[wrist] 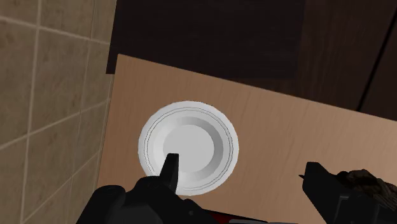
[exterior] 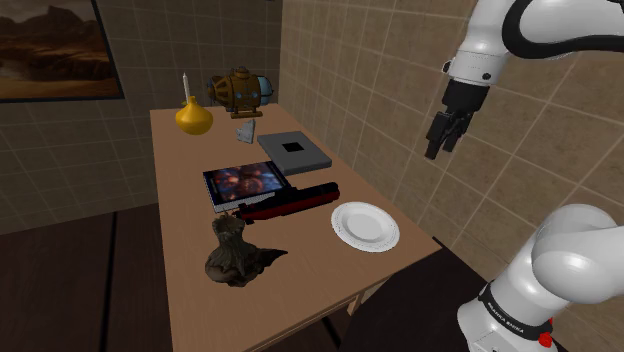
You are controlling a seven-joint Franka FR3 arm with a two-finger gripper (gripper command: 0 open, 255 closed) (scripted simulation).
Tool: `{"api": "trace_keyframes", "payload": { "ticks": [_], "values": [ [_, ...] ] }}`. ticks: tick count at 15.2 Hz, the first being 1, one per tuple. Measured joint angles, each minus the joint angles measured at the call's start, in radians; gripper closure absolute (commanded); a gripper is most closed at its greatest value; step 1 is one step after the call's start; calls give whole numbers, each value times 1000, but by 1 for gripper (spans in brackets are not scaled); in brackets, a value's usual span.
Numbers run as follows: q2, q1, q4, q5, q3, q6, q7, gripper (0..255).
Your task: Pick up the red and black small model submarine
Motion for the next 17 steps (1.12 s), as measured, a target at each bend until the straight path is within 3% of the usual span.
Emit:
{"api": "trace_keyframes", "payload": {
  "ticks": [6,17],
  "values": [
    [139,19,16,-6,0,116,-57,0],
    [580,61,177,-25,8,384,-206,0]
  ]
}}
